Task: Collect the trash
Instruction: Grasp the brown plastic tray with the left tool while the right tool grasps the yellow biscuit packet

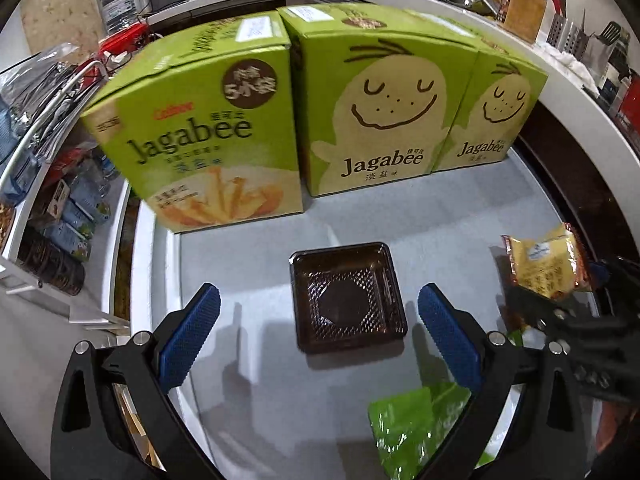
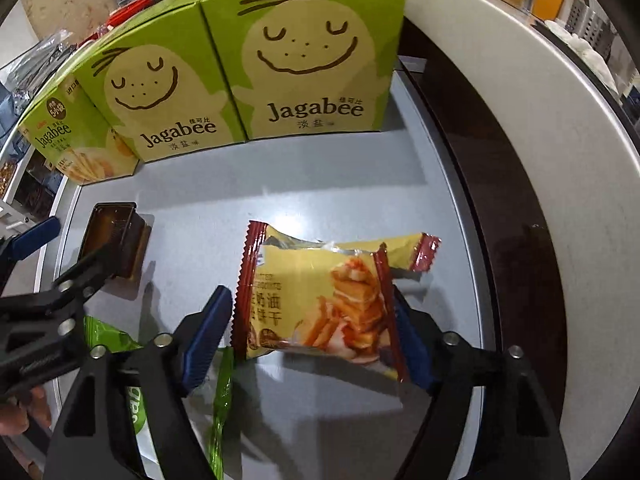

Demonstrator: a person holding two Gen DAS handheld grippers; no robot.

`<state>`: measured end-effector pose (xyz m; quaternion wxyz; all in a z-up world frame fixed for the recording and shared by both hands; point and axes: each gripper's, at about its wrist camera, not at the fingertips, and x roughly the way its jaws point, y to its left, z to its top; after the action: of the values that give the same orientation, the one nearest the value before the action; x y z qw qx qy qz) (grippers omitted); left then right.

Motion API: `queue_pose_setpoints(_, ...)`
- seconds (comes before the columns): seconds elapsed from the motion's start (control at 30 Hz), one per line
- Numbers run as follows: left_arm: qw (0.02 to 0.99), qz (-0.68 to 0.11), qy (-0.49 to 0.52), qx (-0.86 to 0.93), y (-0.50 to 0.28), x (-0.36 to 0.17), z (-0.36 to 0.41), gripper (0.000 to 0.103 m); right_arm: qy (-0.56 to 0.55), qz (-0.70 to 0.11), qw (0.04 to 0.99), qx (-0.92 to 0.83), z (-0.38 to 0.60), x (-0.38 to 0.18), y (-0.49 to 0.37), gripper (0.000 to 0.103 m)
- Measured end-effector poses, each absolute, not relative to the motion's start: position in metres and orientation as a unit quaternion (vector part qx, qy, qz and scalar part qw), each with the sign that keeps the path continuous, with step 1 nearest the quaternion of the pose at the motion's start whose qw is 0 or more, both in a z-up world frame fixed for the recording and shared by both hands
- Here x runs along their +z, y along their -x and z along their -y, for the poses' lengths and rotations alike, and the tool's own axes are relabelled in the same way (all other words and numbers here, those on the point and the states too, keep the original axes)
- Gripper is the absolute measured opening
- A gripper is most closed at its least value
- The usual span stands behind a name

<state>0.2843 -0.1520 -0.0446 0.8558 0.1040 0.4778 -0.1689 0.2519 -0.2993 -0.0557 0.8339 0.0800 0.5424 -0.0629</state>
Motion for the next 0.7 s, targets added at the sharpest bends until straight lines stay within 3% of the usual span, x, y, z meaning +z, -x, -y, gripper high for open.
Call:
queue_pose_setpoints(0.2, 0.855, -0.479, -0.11, -0.165, -0.285, -0.052, 0.159, 0.098, -0.082, -0.539, 0.836, -0.064, 0.295, -0.057, -0.245, 0.076)
queue_pose_setpoints(0.33, 0.845, -0.494, -0.104, -0.175, -0.289, -0.058, 0.158, 0.079, -0.104, -0.54, 0.833, -0.062, 0.297, -0.062, -0.245, 0.072)
queue_pose_setpoints(0.5, 0.843, -0.493, -0.107, -0.187, -0.286, -0.061, 0.156, 0.072, -0.113, -0.537, 0.834, -0.045, 0.305, -0.062, -0.239, 0.05)
queue_pose_setpoints(0.57, 0.841, -0.493, -0.11, -0.195, -0.284, -0.06, 0.155, 0.065, -0.11, -0.538, 0.835, -0.043, 0.306, -0.062, -0.239, 0.046)
queue_pose_setpoints(0.63, 0.839, -0.494, -0.113, -0.198, -0.281, -0.059, 0.153, 0.065, -0.111, -0.541, 0.832, -0.041, 0.308, -0.062, -0.241, 0.047)
queue_pose_setpoints(0.7, 0.839, -0.493, -0.114, -0.198, -0.279, -0.059, 0.149, 0.065, -0.112, -0.541, 0.832, -0.047, 0.309, -0.06, -0.245, 0.071)
